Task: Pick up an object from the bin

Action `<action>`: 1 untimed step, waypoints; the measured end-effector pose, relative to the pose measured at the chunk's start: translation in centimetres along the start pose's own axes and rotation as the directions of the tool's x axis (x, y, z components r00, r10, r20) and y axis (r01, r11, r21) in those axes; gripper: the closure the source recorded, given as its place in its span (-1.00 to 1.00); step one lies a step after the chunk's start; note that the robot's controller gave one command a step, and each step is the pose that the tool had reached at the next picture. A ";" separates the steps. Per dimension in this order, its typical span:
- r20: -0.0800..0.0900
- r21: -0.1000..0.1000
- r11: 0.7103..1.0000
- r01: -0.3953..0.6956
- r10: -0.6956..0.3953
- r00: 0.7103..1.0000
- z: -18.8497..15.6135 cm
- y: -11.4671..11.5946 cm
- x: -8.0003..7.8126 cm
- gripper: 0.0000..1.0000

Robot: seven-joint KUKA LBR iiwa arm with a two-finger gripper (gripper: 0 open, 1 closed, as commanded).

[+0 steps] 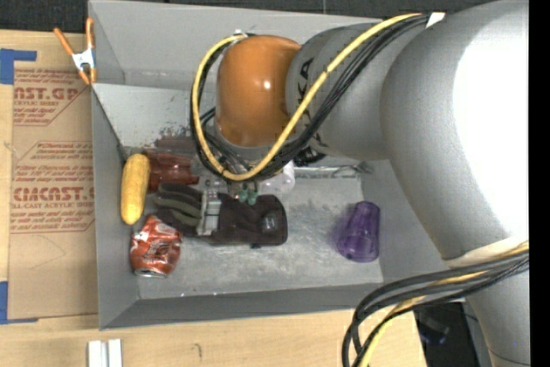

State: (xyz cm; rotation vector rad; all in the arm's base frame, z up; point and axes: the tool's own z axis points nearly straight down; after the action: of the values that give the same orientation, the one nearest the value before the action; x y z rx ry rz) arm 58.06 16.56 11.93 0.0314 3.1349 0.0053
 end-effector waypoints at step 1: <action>-0.007 0.003 0.992 -0.128 0.128 0.992 4.9 -0.8 2.8 1.00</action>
Offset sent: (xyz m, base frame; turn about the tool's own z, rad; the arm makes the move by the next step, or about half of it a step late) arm 0.0000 0.0000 0.0000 0.0000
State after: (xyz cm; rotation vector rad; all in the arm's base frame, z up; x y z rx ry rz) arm 55.25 15.88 7.00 0.2336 3.1334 0.0020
